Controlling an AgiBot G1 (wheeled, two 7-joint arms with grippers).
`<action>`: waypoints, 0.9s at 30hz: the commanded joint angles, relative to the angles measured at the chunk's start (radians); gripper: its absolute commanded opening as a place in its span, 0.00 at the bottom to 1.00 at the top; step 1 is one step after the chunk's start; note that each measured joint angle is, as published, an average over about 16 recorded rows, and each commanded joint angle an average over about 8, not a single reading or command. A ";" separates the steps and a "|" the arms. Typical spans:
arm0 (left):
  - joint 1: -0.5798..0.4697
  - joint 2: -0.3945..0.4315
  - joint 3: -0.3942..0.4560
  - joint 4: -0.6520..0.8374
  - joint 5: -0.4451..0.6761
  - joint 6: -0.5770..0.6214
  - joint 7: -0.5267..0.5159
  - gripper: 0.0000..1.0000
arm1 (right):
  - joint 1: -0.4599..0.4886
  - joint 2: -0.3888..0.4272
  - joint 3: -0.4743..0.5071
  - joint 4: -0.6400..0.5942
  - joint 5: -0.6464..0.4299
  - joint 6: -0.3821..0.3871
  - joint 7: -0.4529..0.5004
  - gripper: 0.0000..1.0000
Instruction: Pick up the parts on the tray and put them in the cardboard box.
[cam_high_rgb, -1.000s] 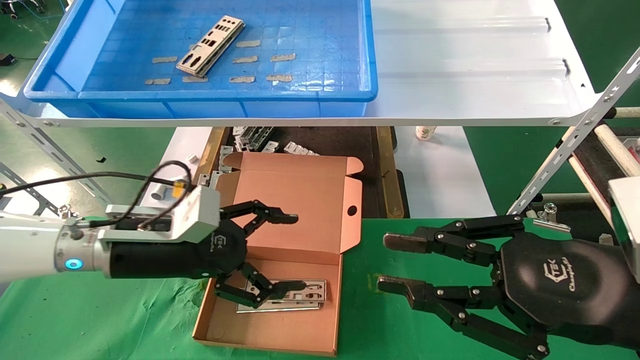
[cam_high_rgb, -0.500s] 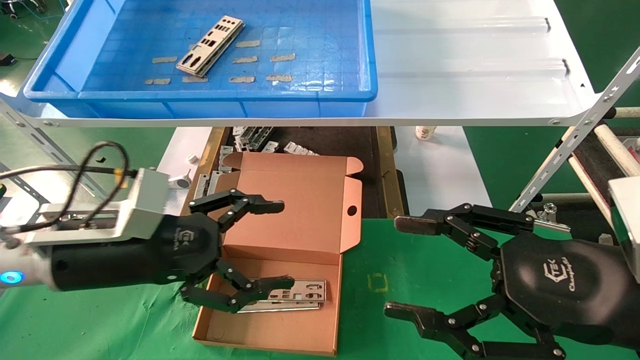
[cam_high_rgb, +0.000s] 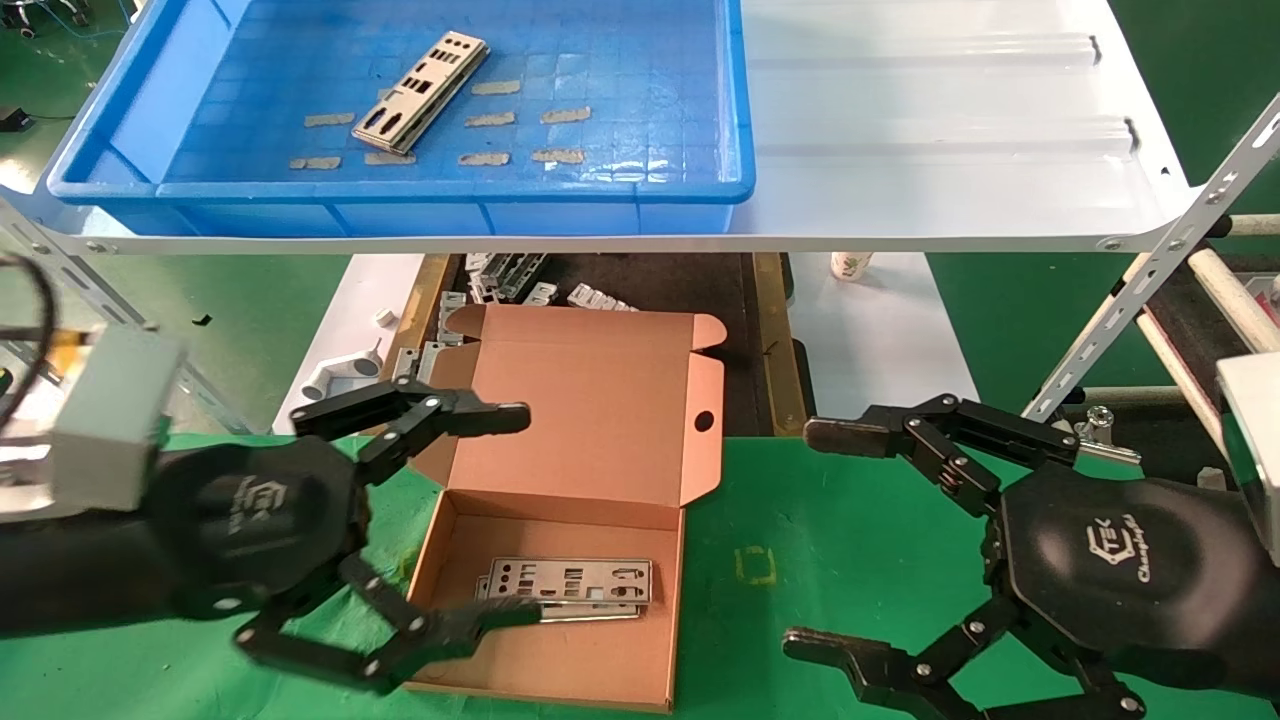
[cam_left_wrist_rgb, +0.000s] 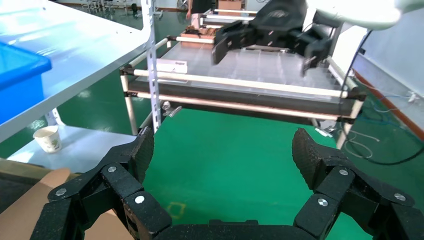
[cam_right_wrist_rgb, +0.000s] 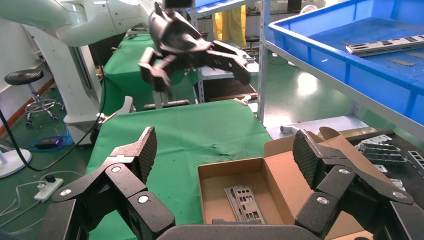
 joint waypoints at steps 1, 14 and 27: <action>0.022 -0.019 -0.027 -0.042 -0.014 0.000 -0.028 1.00 | 0.000 0.000 0.000 0.000 0.000 0.000 0.000 1.00; 0.074 -0.065 -0.090 -0.141 -0.049 0.000 -0.084 1.00 | 0.000 0.000 0.000 0.000 0.000 0.000 0.000 1.00; 0.062 -0.054 -0.076 -0.118 -0.040 -0.001 -0.075 1.00 | 0.000 0.000 0.000 0.000 0.000 0.000 0.000 1.00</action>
